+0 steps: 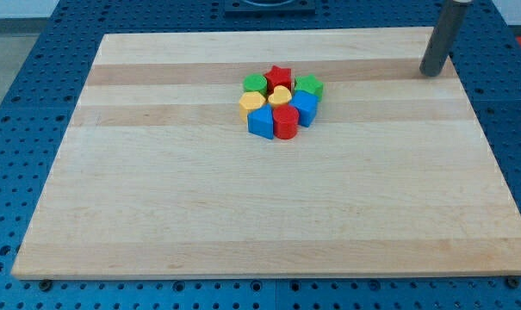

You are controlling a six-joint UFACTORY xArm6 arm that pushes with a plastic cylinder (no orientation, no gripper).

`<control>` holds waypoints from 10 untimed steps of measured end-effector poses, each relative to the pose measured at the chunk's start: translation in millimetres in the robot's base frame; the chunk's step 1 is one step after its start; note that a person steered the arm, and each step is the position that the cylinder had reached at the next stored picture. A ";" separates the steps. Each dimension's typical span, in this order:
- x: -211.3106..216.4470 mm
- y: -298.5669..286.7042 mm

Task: Move the green star towards the bottom right of the board

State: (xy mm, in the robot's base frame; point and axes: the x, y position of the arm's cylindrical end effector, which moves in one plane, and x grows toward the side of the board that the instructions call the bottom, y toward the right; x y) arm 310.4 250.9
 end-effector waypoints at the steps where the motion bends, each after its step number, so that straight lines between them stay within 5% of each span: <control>1: 0.7 -0.8; 7: -62.8 -117.8; 10: -57.0 -184.7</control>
State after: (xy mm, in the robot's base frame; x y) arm 253.4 66.2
